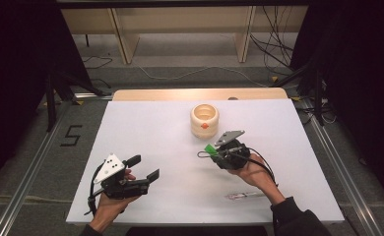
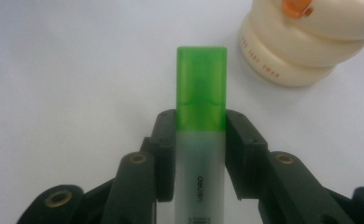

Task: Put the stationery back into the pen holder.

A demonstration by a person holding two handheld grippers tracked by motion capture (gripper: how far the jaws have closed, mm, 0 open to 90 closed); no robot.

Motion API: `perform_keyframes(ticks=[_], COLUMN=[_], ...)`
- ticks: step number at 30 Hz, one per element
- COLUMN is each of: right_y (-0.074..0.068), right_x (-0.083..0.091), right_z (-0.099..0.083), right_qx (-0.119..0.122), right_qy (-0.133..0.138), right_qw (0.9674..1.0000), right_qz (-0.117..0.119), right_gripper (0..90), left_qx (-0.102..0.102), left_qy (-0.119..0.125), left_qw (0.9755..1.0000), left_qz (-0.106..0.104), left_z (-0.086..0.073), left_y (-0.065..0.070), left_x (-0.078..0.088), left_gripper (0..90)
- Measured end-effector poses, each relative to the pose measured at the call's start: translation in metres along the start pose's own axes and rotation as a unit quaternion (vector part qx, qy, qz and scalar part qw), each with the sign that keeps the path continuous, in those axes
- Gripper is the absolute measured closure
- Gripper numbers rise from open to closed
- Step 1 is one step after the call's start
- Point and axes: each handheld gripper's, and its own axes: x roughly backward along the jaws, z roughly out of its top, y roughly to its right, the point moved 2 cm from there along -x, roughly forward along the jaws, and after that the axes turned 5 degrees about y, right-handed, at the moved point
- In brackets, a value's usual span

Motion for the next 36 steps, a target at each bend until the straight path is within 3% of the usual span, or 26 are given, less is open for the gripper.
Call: perform_keyframes(ticks=[3, 11, 29, 36], right_y=[0.002, 0.007, 0.021, 0.022], right_x=[0.004, 0.009, 0.014, 0.014], right_z=[0.003, 0.007, 0.015, 0.023], right_qx=[-0.007, -0.032, -0.078, -0.078], right_qy=[0.03, 0.08, 0.136, 0.151], right_qw=[0.9995, 0.9963, 0.9875, 0.9852], right_qz=[-0.007, -0.008, -0.015, -0.018], right_gripper=[67.3, 67.3, 67.3, 67.3], left_qx=[0.0, -0.001, 0.001, 0.002], left_qy=[0.0, -0.001, 0.0, 0.0], left_qw=[1.0, 1.0, 1.0, 1.0], left_qz=[0.0, 0.0, 0.001, 0.001], left_z=[0.0, 0.0, 0.0, 0.0], left_y=[0.0, 0.0, -0.001, -0.001], left_x=[0.0, 0.0, 0.0, 0.0], left_gripper=[15.2, 15.2, 15.2, 15.2])
